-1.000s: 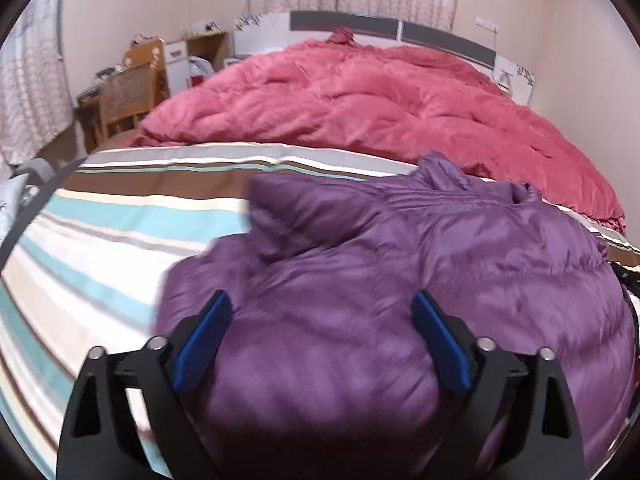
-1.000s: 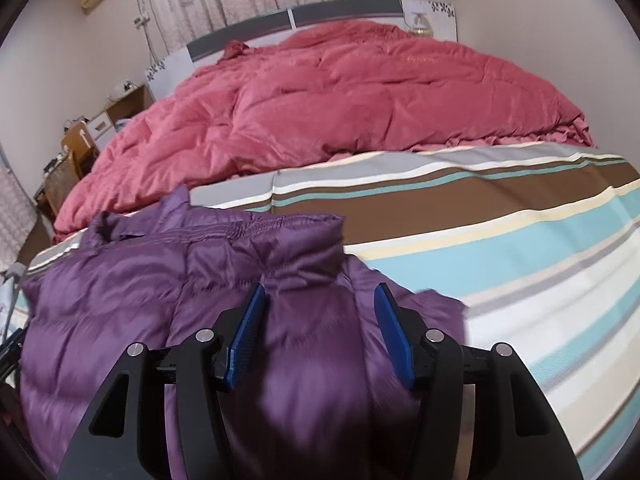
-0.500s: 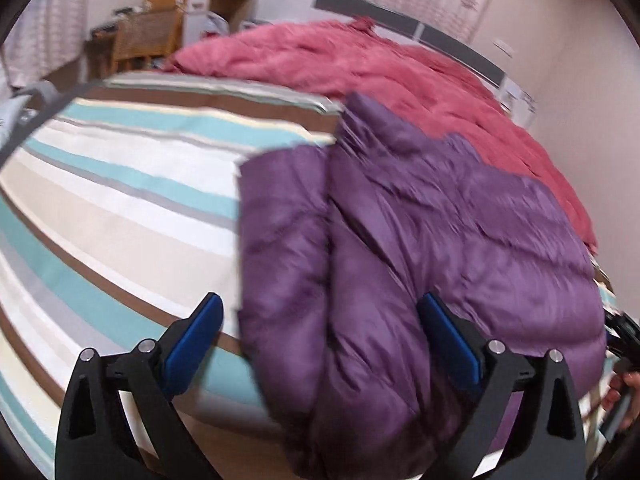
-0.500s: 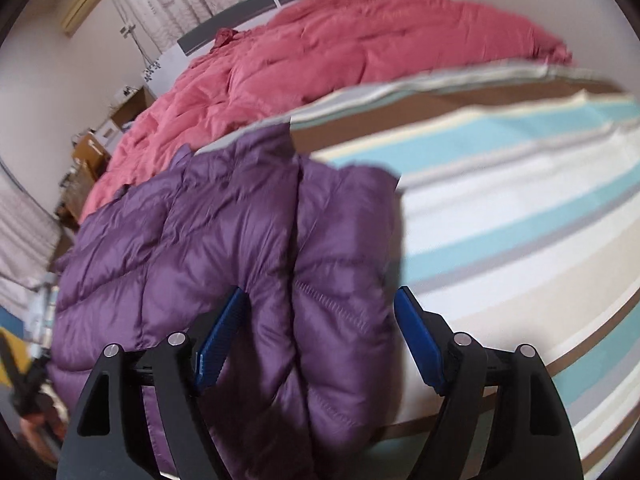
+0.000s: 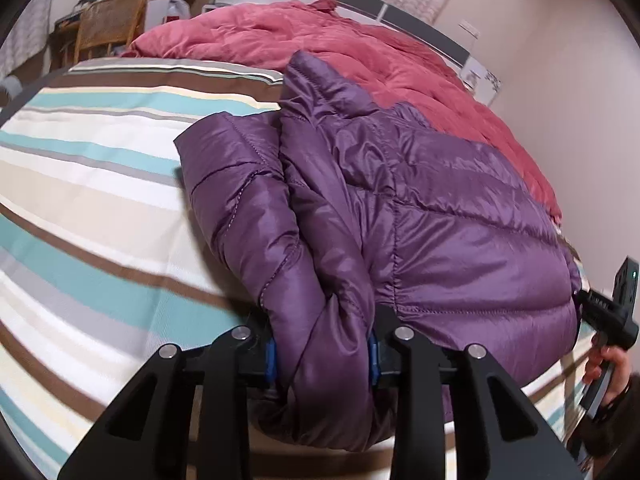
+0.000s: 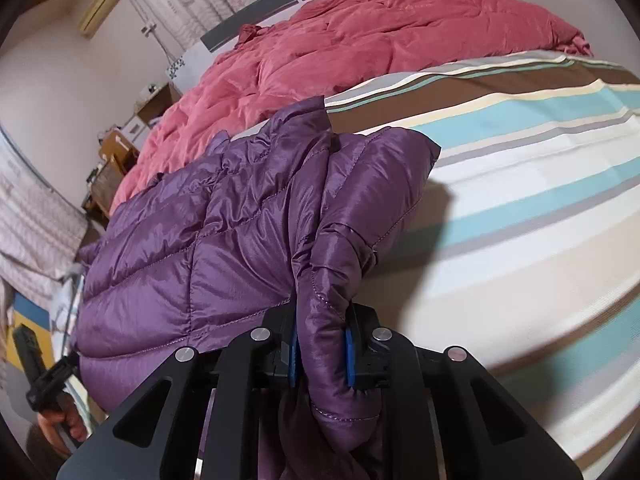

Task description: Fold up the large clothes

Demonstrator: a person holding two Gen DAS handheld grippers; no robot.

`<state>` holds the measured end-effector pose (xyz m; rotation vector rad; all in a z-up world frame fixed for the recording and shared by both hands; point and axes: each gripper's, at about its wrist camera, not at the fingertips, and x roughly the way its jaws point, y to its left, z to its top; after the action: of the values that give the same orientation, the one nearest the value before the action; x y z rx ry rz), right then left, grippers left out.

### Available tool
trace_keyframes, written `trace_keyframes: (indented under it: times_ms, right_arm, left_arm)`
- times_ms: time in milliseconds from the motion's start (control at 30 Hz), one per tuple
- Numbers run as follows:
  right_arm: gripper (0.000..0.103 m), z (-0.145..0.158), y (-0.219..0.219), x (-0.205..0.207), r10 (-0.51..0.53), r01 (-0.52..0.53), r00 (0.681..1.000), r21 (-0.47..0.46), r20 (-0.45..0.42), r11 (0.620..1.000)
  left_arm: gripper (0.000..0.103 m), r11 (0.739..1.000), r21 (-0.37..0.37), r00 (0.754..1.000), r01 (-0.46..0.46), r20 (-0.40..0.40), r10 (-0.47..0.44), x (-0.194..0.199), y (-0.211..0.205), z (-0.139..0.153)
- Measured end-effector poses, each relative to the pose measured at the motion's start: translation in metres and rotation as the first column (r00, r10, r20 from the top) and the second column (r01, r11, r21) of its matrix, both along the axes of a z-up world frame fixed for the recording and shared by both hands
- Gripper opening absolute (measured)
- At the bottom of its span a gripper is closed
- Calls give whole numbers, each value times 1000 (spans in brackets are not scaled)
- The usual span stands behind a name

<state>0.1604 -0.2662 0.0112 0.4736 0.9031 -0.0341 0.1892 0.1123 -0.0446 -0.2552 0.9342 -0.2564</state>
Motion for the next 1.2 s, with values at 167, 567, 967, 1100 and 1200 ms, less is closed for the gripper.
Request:
trace_keyframes:
  times_ms: [167,567,967,1100,1200]
  right_arm:
    - [17,7,3,-35,27,-27,1000,-58,-1,998]
    - [26,6,7,-131,-15,19,999,-100,44,995]
    - [30,56,13,-164,-58,96,979,-192,194,977]
    - [30,61,51,-138,81,-46,977,-177,197,983]
    - [30,54,86,-112,190,-149,969,-237,160,960]
  left_arm:
    - [30,999,31,999,38,21,-39,-37,0,5]
    - [44,998,58,997,-23,70,19,-128,5,9]
    - [58,986,35,957,-162,250,148,-159,15,71]
    - [57,995,90,966,-40,258,15,-141,-33,76]
    - [56,985,170,973,41,216,-78,-117,-76,68]
